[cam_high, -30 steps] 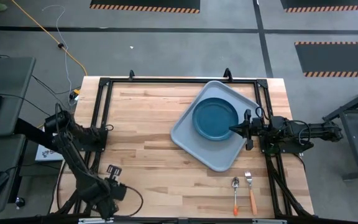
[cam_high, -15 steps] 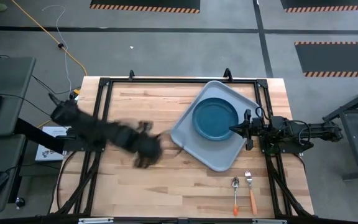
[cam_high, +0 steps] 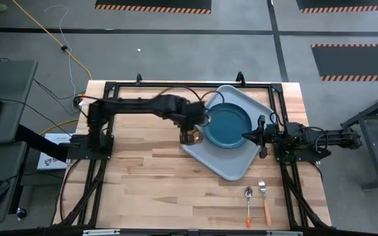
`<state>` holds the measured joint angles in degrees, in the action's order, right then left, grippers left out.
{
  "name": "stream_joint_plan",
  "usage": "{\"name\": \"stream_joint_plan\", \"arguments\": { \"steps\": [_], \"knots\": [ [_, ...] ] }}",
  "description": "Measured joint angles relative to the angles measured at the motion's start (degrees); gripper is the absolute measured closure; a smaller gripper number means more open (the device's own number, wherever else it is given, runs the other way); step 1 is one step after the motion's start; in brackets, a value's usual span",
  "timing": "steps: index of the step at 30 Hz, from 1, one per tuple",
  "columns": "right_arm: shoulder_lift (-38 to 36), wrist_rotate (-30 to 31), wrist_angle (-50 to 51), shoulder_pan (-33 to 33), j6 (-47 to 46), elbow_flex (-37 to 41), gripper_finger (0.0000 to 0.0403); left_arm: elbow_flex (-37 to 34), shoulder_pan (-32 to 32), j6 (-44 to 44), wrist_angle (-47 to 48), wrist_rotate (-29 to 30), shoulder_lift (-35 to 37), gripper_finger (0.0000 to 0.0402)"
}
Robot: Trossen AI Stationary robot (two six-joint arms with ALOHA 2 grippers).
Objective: Pick and place plate/cup/fork/spoon on tray
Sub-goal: Put the orange glass on the blue tray on the left of the blue plate
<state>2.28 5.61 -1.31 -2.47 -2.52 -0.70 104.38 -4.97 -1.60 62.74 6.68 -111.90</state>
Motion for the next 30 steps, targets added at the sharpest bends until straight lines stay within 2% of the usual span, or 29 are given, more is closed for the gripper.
{"name": "stream_joint_plan", "arguments": {
  "steps": [6, 19, 30],
  "knots": [
    [0.0, 0.0, 0.0, 0.0, 0.0, 0.0, 0.0402, 0.0, 0.1, 0.8, -1.0, -0.1, -5.2, 0.0401],
    [0.1, 0.0, 0.0, 0.0, 0.0, 0.0, 0.0402, 0.0, 0.5, 1.5, -4.2, 0.9, -7.8, 0.0401],
    [0.3, 0.0, 0.0, 0.0, 0.0, 0.0, 0.0402, 0.0, 0.5, 0.5, -4.0, 1.1, -7.8, 0.0358]
  ]
}}
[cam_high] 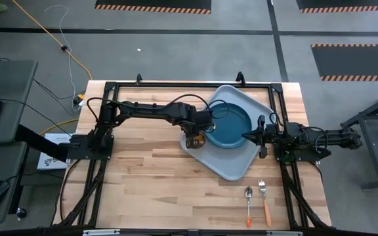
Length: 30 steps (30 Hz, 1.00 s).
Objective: Pick and place plate/cup/fork/spoon on tray
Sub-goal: Put the orange glass on the blue tray on the left of the blue plate, then put the orange fork on the blue tray to the right of the blue plate
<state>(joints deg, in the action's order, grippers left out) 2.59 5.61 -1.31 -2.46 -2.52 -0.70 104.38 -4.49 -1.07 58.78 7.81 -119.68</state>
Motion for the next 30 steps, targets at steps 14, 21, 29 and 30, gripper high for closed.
{"name": "stream_joint_plan", "arguments": {
  "steps": [14, 21, 29, 30],
  "knots": [
    [0.0, 0.0, 0.0, 0.0, 0.0, 0.0, 0.0402, 0.0, 0.0, -2.2, -1.5, 0.4, 0.0, 0.0258],
    [0.0, 0.0, 0.0, 0.0, 0.0, 0.0, 0.0402, -0.1, 0.0, -2.2, -1.3, 0.5, 0.6, 0.0223],
    [0.1, 0.0, 0.0, 0.0, 0.0, 0.0, 0.0402, 0.2, -0.1, -1.7, -1.4, 2.0, 3.6, 0.0217],
    [0.1, 0.0, 0.0, 0.0, 0.0, 0.0, 0.0402, 0.2, -0.1, -1.7, -1.4, 2.7, 4.0, 0.0217]
  ]
}}
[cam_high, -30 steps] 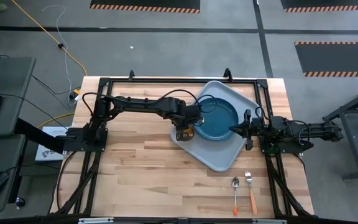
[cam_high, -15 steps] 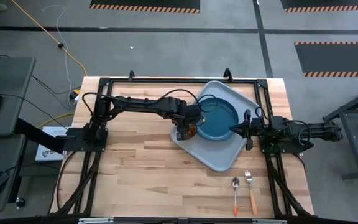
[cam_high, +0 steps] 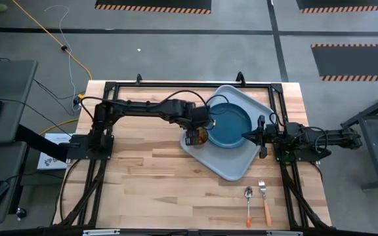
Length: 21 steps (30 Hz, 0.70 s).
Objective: Pick and place plate/cup/fork/spoon on tray
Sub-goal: Put the orange fork on the blue tray to the right of the blue plate
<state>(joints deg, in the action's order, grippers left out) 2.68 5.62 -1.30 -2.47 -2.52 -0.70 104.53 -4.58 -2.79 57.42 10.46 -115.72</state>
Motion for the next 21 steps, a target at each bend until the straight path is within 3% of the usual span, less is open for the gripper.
{"name": "stream_joint_plan", "arguments": {
  "steps": [7, 11, 15, 21],
  "knots": [
    [0.0, 0.0, 0.0, 0.0, 0.0, 0.0, 0.0402, 0.0, -0.1, -0.2, -1.1, 2.0, 6.6, 0.0217],
    [0.0, 0.0, 0.0, 0.0, 0.0, 0.0, 0.0402, -2.5, -0.3, 2.3, -7.9, 0.3, 13.1, 0.0218],
    [0.0, 0.0, 0.0, 0.0, 0.0, 0.0, 0.0402, -13.5, -0.1, 2.5, -24.4, -4.3, 21.6, 0.0223],
    [0.1, 0.0, 0.0, 0.0, 0.0, 0.0, 0.0402, -39.0, 1.6, 2.9, -53.5, -5.8, 34.2, 0.0232]
  ]
}}
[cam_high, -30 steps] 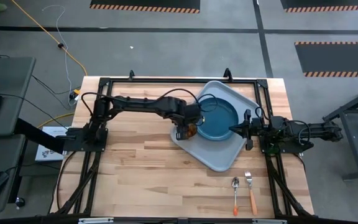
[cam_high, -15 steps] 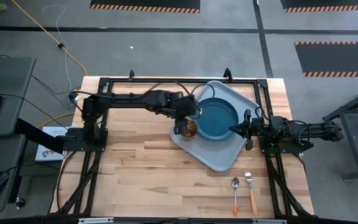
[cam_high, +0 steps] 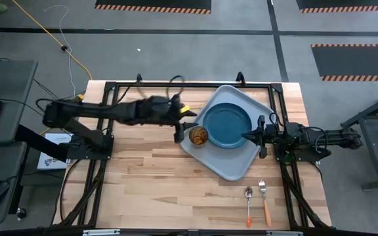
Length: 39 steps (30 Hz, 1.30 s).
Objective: Pick and place plate/cup/fork/spoon on tray
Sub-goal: Put the orange fork on the blue tray to the right of the blue plate
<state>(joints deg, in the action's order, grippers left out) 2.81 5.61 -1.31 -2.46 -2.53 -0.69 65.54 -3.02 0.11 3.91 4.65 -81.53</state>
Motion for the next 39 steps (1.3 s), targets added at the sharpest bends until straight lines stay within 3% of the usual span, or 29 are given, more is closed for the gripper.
{"name": "stream_joint_plan", "arguments": {
  "steps": [6, 9, 12, 20, 25, 33, 36, 39],
  "knots": [
    [0.1, 0.0, 0.0, 0.0, 0.0, 0.0, 0.0402, -20.4, 1.8, -2.3, -30.7, -0.1, 6.8, 0.0233],
    [0.2, 0.0, 0.0, 0.0, 0.0, 0.0, 0.0402, -27.3, 2.3, -2.2, -44.9, -0.1, 7.0, 0.0233],
    [0.2, 0.0, 0.0, 0.0, 0.1, 0.0, 0.0402, -31.9, 2.8, -0.9, -53.2, 0.0, 7.0, 0.0234],
    [0.2, 0.2, -0.6, 0.0, 3.5, 0.0, 0.0402, -34.9, 4.7, 0.3, -54.5, 0.0, 6.9, 0.0233],
    [0.2, -2.4, -7.8, 0.0, -14.8, 0.0, 0.0402, -34.9, 5.5, 0.2, -54.4, 0.0, 6.6, 0.0233],
    [3.0, 5.4, -26.1, 0.1, -19.7, 0.0, 0.0402, -34.9, 5.5, -0.3, -53.2, 0.0, 6.6, 0.0233],
    [6.6, 5.6, -25.0, 0.1, -20.0, -3.0, 0.0394, -34.9, 5.5, -0.3, -53.1, 0.0, 6.6, 0.0233],
    [12.1, 5.5, -17.5, 0.0, -21.1, -9.3, 0.0369, -34.9, 5.5, -0.3, -53.1, 0.1, 6.6, 0.0233]
  ]
}}
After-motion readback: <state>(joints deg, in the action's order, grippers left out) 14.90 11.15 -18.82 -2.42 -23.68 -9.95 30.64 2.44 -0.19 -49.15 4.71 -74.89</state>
